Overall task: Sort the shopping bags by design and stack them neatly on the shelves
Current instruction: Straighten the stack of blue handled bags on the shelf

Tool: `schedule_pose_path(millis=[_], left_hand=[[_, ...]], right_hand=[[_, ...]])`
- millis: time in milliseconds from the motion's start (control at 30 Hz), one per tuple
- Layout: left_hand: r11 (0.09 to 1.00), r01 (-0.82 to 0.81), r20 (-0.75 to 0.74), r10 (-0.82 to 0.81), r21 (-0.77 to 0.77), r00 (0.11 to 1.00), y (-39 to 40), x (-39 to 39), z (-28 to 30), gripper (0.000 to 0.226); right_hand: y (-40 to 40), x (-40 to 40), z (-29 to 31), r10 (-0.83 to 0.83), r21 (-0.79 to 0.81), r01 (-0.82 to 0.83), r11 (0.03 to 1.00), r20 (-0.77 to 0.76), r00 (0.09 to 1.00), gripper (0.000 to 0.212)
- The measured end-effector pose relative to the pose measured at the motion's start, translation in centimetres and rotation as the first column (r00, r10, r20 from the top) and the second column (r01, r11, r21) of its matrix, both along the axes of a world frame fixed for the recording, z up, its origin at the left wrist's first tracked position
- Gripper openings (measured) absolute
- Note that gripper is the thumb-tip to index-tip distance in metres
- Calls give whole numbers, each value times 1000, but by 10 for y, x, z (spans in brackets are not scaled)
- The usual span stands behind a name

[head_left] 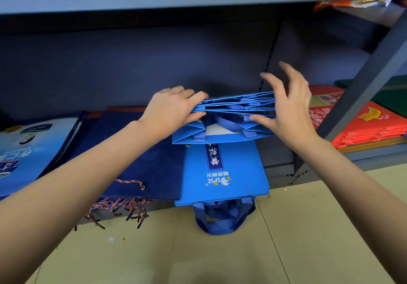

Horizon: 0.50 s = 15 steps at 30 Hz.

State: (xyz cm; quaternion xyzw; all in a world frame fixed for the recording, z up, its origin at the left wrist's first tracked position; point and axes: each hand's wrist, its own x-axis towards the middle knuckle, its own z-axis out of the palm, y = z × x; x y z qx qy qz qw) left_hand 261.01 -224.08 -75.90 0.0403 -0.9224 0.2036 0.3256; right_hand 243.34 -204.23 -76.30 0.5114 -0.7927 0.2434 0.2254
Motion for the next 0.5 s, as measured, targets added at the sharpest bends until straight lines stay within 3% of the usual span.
schedule_pose_path(millis=[100,233,500], left_hand=[[1000,-1,17,1,5,1000,0,0,1,43],[998,-35,22,34,51,999,4,2,2,45],[983,28,136,-54,184,989,26,24,-2,69]], right_hand=[[-12,-5,0,110,154,-104,983,-31,993,76],[-34,-2,-1,131,45,-128,991,-67,989,31],[-34,0,-11,157,47,-156,987,-6,988,31]])
